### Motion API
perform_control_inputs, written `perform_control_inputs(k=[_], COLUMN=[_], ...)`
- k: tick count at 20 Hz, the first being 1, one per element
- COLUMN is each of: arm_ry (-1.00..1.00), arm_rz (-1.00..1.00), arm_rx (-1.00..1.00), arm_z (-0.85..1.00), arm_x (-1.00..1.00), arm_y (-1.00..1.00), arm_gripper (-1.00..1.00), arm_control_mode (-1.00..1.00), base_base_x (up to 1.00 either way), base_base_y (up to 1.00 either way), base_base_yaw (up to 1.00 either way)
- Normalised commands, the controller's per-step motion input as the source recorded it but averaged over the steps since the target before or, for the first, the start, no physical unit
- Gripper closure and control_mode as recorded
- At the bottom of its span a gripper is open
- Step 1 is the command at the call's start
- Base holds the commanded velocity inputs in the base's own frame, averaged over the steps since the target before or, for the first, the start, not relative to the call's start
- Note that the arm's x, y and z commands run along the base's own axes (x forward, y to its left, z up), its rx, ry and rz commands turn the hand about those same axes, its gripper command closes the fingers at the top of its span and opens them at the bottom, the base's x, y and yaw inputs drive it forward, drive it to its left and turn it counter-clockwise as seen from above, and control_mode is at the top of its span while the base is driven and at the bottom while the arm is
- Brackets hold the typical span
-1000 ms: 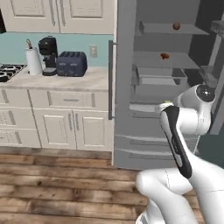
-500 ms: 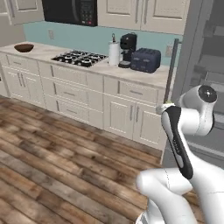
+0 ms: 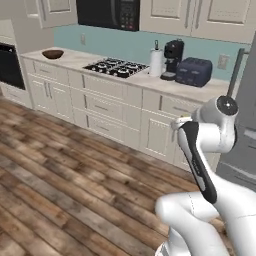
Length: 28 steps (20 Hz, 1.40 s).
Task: Pick the egg and butter from the fridge and place them by the bowl for mixing.
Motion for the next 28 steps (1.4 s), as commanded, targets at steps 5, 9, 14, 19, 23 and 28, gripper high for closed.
perform_control_inputs(k=[5, 9, 14, 19, 23, 28], arm_ry=[0.00, 0.00, 0.00, 0.00, 0.00, 0.00], arm_rz=[0.00, 0.00, 0.00, 0.00, 0.00, 0.00], arm_rx=[0.00, 0.00, 0.00, 0.00, 0.00, 0.00], arm_z=[0.00, 0.00, 0.00, 0.00, 0.00, 0.00], arm_x=[0.00, 0.00, 0.00, 0.00, 0.00, 0.00], arm_y=[0.00, 0.00, 0.00, 0.00, 0.00, 0.00], arm_gripper=[1.00, 1.00, 1.00, 1.00, 1.00, 1.00], arm_control_mode=[1.00, 1.00, 1.00, 1.00, 1.00, 1.00], base_base_x=[0.63, 0.65, 0.68, 0.71, 0.73, 0.76], base_base_y=[0.63, 0.69, 0.66, 0.62, 0.59, 0.53], base_base_yaw=[0.00, 0.00, 0.00, 0.00, -0.01, -0.07])
